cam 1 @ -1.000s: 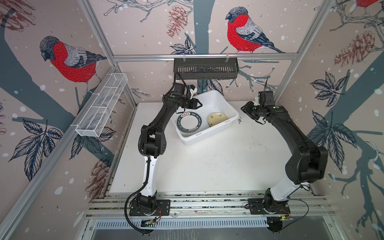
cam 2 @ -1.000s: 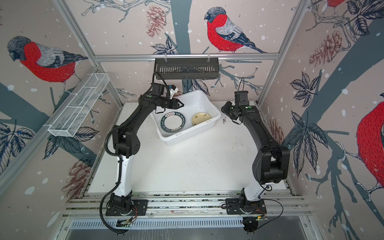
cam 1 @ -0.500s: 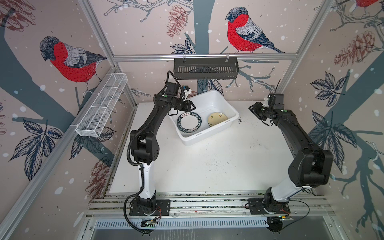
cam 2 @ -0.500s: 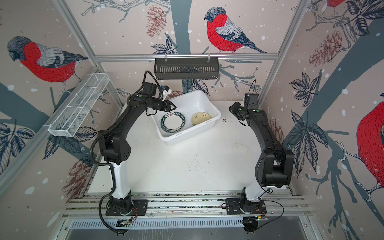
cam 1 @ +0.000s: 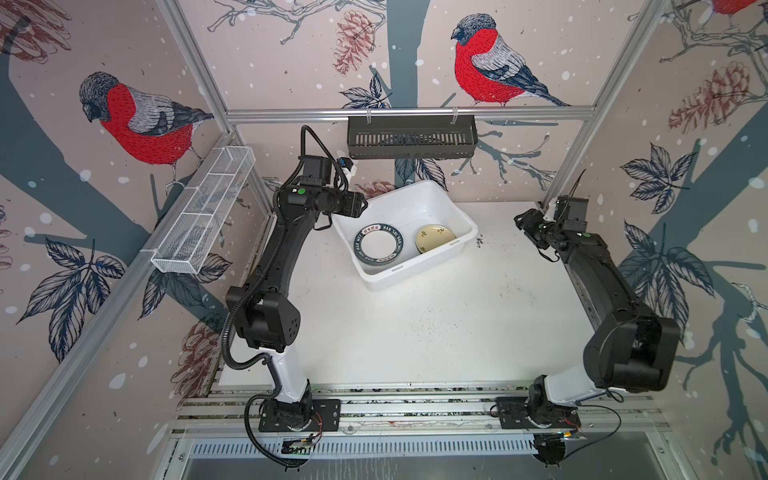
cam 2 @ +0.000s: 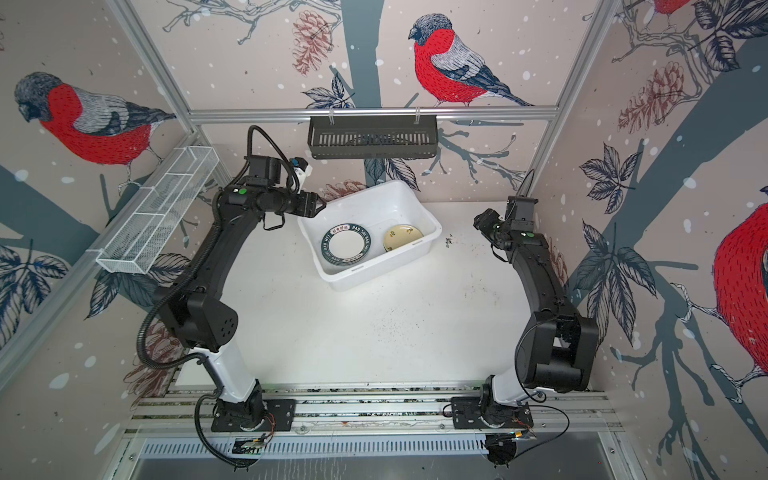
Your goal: Place the plates into the plastic bin on the countertop
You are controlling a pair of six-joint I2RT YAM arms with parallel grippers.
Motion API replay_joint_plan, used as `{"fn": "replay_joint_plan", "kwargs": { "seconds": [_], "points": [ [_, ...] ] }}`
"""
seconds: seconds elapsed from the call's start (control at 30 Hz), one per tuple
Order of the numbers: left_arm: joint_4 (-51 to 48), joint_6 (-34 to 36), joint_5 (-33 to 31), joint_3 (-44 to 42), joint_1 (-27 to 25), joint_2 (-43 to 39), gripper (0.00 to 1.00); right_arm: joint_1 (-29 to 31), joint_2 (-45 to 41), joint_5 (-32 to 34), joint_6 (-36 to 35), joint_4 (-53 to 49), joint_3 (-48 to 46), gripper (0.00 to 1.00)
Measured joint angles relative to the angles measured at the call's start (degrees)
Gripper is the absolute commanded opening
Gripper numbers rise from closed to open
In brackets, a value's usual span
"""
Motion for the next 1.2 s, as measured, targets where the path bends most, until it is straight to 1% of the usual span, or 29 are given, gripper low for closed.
{"fn": "replay_joint_plan", "kwargs": {
  "seconds": [0.03, 0.1, 0.13, 0.2, 0.23, 0.3, 0.33, 0.37, 0.4, 0.47, 0.6, 0.7, 0.8, 0.97, 1.1, 1.2],
  "points": [
    [0.2, 0.0, -1.6, -1.3, 0.0, -1.1, 0.72, 0.2, -0.5, 0.2, -0.6, 0.5, -0.3, 0.74],
    [1.1, 0.0, -5.2, -5.2, 0.0, -4.3, 0.73, 0.7, -1.6, 1.6, -1.9, 2.5, -2.1, 1.00],
    [2.2, 0.0, -7.0, -7.7, 0.0, -6.1, 0.74, 0.7, -2.2, 2.0, -2.6, 3.7, -3.4, 0.99],
    [5.0, 0.0, -11.5, -14.0, 0.2, -10.6, 0.83, 0.8, -3.5, 3.4, -4.2, 6.8, -7.5, 1.00],
    [6.6, -0.1, -12.9, -16.9, 0.4, -12.5, 0.85, 0.8, -4.3, 4.3, -4.3, 8.1, -9.7, 0.99],
    [12.2, -1.1, -16.0, -26.3, 1.6, -18.3, 0.88, 1.2, -6.7, 6.5, -5.4, 12.4, -15.2, 1.00],
    [14.8, -1.7, -17.2, -30.9, 2.5, -20.9, 0.94, 1.5, -7.9, 7.2, -6.1, 14.6, -17.6, 1.00],
    [18.2, -2.4, -18.4, -35.8, 3.6, -23.6, 0.97, 2.0, -9.6, 8.4, -6.9, 17.9, -20.8, 0.99],
    [22.0, -2.9, -19.9, -41.6, 4.7, -26.7, 0.98, 2.5, -11.1, 9.9, -8.0, 21.4, -23.7, 0.99],
    [28.4, -3.8, -21.2, -50.4, 6.0, -31.4, 0.98, 3.2, -13.4, 12.6, -10.6, 27.6, -28.8, 0.99],
    [41.3, -5.2, -22.3, -65.1, 7.8, -38.7, 0.98, 3.4, -16.7, 17.7, -15.0, 35.8, -35.1, 0.99],
    [48.9, -7.3, -23.8, -72.9, 9.2, -42.5, 0.98, 3.4, -18.5, 20.2, -17.9, 40.5, -37.7, 1.00],
    [55.9, -9.1, -24.4, -79.1, 9.6, -46.0, 0.98, 3.5, -21.0, 23.1, -20.7, 42.5, -41.2, 0.99],
    [66.0, -9.2, -24.6, -88.8, 9.7, -50.3, 0.98, 3.7, -27.2, 28.2, -22.9, 47.1, -49.4, 0.99],
    [74.4, -7.8, -24.5, -95.1, 9.7, -51.9, 0.98, 3.6, -31.7, 30.0, -24.1, 53.8, -58.1, 0.99],
    [83.0, -7.8, -24.0, -101.4, 9.7, -50.9, 0.98, 3.2, -32.0, 31.0, -24.2, 60.8, -64.5, 0.99]
  ]
}}
